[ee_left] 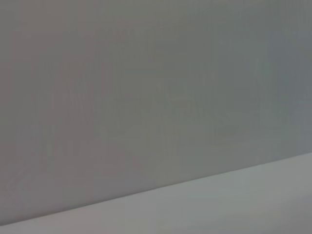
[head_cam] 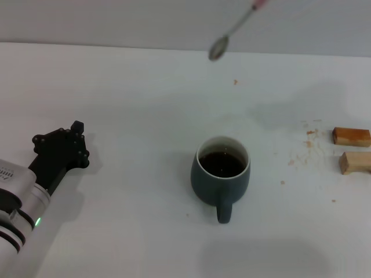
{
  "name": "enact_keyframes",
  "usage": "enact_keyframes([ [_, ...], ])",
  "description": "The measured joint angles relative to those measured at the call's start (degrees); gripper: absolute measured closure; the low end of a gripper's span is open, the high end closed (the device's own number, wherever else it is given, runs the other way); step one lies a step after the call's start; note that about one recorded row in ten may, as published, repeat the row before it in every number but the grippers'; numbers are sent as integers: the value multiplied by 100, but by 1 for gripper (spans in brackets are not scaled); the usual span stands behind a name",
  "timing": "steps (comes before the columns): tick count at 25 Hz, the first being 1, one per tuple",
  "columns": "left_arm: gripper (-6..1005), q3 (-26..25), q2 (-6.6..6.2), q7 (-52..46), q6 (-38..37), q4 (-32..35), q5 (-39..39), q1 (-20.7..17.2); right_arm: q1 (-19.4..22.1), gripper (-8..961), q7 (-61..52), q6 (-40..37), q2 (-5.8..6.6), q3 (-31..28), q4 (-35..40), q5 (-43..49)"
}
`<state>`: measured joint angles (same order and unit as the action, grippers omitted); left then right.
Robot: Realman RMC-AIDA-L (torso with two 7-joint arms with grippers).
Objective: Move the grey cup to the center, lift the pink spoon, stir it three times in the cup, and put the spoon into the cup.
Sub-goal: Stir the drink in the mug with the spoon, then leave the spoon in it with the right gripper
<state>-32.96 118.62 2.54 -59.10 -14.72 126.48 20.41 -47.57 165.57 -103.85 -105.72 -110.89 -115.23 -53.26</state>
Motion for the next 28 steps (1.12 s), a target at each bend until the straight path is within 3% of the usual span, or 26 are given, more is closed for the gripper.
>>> enact_keyframes([
  [8, 1001, 10, 4, 1, 97, -4, 0, -7, 187, 885, -19, -1076, -288, 229, -98, 838],
  [14, 1001, 25, 4, 1, 128, -5, 0, 10, 248, 885, -19, -1056, -410, 561, -99, 965],
  [28, 1001, 18, 4, 1, 147, -5, -1, 18, 450, 886, -18, -566, -501, 1165, 125, 1021],
])
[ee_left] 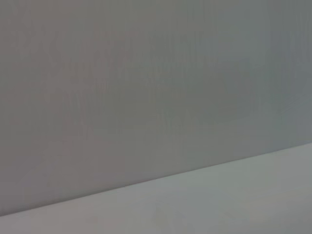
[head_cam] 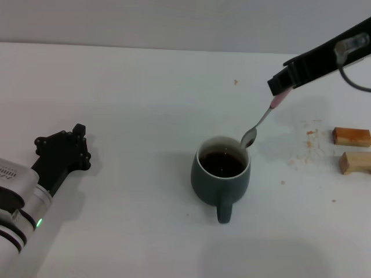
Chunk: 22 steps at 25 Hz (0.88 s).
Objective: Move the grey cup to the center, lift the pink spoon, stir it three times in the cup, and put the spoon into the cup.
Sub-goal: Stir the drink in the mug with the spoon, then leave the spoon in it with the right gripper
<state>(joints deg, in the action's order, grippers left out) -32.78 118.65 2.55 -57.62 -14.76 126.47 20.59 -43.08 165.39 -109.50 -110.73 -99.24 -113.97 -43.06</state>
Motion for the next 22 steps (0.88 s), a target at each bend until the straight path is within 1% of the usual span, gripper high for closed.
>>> enact_keyframes([
  [6, 1001, -3, 0, 0, 9, 0, 0, 13, -4, 885, 9, 275, 2, 311, 309, 6],
  [16, 1001, 5, 0, 0, 23, 16, 0, 11, -16, 886, 15, 664, 22, 640, 677, -63],
  [22, 1001, 5, 7, 0, 24, 17, 0, 2, -65, 886, 24, 971, 26, 952, 1071, -68],
])
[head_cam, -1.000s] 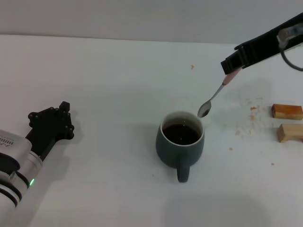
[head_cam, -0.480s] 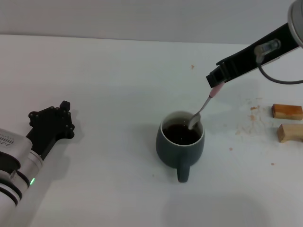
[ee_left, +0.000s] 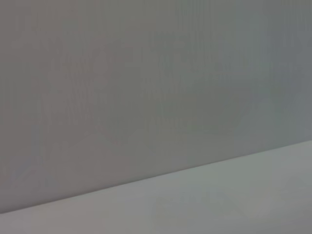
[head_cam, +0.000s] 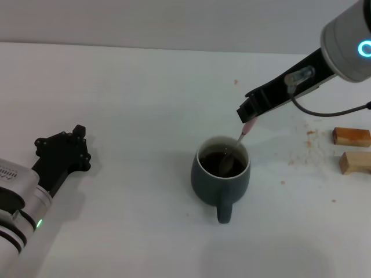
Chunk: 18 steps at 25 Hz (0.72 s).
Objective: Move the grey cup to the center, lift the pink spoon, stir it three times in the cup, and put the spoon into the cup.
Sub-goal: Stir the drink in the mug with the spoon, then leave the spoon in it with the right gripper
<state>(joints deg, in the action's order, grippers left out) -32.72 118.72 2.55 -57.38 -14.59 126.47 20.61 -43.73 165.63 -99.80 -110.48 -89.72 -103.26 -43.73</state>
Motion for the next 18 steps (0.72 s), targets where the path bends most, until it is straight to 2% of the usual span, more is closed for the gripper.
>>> enact_keyframes([
  [11, 1001, -6, -11, 0, -26, 0, 0, -28, -109, 885, 10, 476, 45, 259, 591, -13],
  [18, 1001, -16, -16, 0, -45, 21, 0, -20, -150, 885, 18, 776, 142, 417, 965, -14],
])
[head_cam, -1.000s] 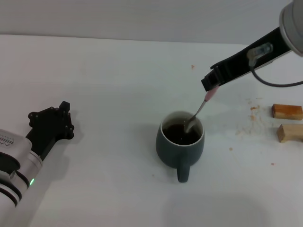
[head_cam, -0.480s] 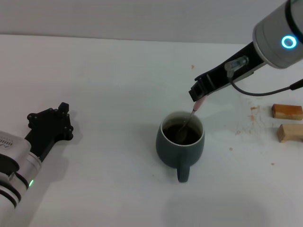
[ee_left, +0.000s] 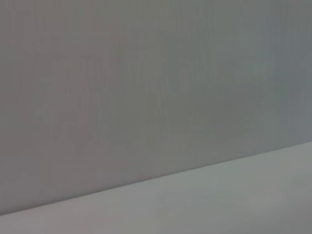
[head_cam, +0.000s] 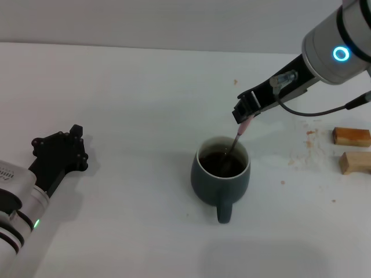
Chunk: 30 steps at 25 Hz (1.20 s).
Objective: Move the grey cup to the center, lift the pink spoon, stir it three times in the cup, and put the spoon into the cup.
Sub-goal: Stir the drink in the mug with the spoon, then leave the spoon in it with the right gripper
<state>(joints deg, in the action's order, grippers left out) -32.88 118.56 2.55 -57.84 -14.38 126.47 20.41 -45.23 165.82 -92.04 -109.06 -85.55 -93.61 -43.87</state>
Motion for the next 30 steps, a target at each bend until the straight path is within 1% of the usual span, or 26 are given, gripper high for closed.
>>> enact_keyframes([
  [2, 1001, 5, 0, 0, 0, 12, 0, 8, -4, 885, 8, 72, 31, 23, 140, -3],
  [5, 1001, 5, 0, 0, 2, 14, 0, 16, 17, 885, 12, 161, 128, 88, 218, -17],
  [9, 1001, 6, 0, 0, 14, 14, 0, 20, 167, 886, 10, 114, 232, 95, 43, -23],
  [11, 1001, 17, 0, 0, 10, 14, 0, 21, 295, 886, 9, 53, 249, 79, -95, -22],
  [15, 1001, 22, 7, 0, 26, 10, 0, 32, 480, 886, 7, 0, 188, 95, -306, -35],
  [20, 1001, 32, 15, 0, 34, 4, 0, 54, 430, 886, -1, -14, 41, 170, -394, -51],
  [23, 1001, 35, 23, 0, 38, -2, 3, 66, 295, 885, -4, 40, 21, 264, -297, -52],
  [30, 1001, 36, 28, 0, 37, -13, 10, 64, 66, 885, -4, 362, 31, 433, 92, -26],
])
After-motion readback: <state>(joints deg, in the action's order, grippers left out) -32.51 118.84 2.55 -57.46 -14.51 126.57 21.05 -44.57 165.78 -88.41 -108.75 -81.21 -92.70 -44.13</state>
